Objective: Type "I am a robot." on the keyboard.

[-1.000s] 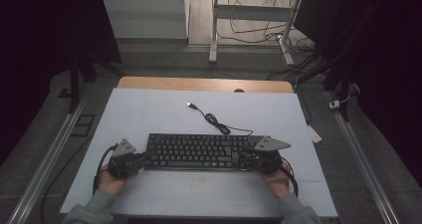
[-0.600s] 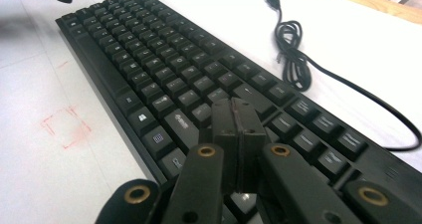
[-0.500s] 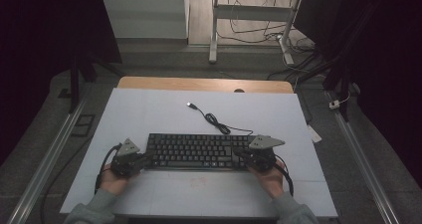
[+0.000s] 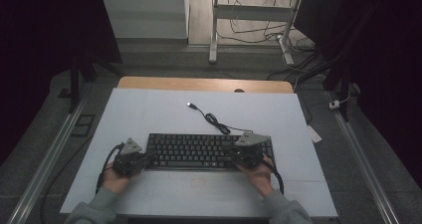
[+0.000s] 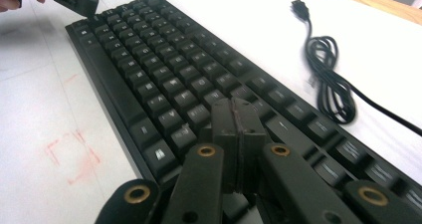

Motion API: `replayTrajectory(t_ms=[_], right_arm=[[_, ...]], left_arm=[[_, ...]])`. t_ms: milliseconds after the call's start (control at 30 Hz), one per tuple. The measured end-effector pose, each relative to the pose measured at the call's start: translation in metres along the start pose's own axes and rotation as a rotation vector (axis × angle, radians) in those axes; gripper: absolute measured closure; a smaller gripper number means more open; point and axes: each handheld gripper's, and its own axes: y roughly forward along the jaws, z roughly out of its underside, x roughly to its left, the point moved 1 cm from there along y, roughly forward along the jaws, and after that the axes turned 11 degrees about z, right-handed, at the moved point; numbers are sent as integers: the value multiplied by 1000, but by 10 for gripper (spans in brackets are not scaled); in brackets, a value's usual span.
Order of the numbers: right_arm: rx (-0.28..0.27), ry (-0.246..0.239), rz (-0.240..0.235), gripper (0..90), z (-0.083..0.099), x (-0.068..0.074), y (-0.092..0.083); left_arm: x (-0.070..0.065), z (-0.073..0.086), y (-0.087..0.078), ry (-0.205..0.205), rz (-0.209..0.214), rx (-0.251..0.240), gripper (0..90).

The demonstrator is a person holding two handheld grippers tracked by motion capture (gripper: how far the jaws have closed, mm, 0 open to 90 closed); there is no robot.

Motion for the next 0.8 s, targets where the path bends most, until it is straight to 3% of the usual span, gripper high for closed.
replayTrajectory(t_ms=[400, 800], right_arm=[[34, -33, -23, 894, -16, 15, 28], [54, -41, -38, 894, -20, 20, 39]], left_arm=[[2, 0, 3, 3, -11, 10, 880], [2, 0, 4, 4, -10, 12, 872]])
